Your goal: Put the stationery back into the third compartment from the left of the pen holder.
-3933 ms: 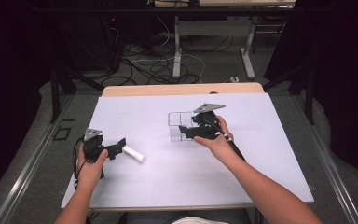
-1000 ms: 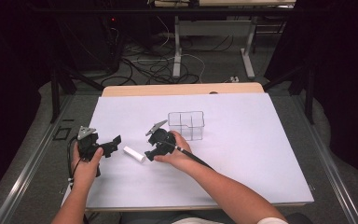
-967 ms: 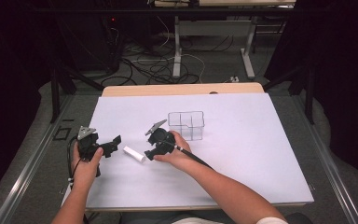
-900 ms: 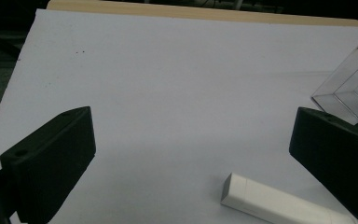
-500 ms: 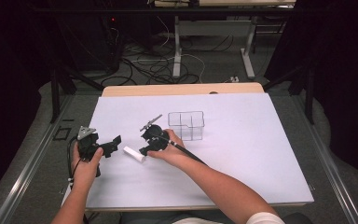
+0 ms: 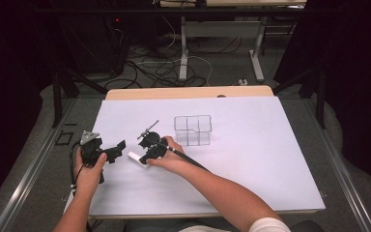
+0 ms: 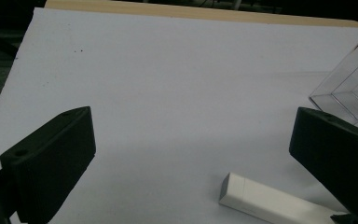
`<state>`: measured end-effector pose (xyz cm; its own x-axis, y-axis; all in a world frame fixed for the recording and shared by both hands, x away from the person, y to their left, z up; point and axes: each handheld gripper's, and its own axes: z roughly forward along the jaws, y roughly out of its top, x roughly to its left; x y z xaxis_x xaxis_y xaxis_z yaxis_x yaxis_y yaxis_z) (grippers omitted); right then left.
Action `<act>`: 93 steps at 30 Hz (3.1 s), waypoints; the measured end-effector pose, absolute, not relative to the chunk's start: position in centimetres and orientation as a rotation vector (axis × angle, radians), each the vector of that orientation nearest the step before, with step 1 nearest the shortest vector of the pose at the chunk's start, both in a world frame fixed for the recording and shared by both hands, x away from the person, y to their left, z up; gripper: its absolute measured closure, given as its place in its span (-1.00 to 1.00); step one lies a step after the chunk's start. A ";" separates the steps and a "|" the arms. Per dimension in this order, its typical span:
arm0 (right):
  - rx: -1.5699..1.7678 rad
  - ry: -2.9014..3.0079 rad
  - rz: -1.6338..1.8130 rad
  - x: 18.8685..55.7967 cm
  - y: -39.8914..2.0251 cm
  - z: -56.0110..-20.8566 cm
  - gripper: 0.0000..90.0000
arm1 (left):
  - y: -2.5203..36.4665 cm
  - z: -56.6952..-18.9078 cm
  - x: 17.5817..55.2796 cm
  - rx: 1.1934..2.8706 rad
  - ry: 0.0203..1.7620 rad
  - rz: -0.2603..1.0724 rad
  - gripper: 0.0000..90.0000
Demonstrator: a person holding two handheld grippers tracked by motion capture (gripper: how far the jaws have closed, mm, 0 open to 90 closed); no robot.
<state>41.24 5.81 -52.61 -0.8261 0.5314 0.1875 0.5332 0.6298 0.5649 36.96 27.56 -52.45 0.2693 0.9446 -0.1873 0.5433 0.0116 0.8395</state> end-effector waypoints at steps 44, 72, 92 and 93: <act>-0.954 -2.837 -0.847 41.5 7.2 -54.2 0.49 | 27.3 -52.6 37.1 1.665 1.384 0.559 -0.99; -0.909 -2.874 -0.938 40.1 2.3 -52.4 0.50 | 27.1 -52.6 37.0 1.677 1.376 0.562 -0.99; -0.638 -3.226 -1.009 36.7 -6.4 -50.4 0.49 | 25.2 -52.4 36.6 1.736 1.333 0.540 -1.00; -0.595 -3.271 -1.005 36.6 -6.7 -50.3 0.49 | 25.1 -52.4 36.6 1.746 1.328 0.537 -0.99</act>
<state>36.62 -6.73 -50.26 -0.8884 0.4079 -0.2105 0.2194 0.7801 0.5859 36.57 25.06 -52.37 0.3421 0.9269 -0.1541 0.5595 -0.0692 0.8260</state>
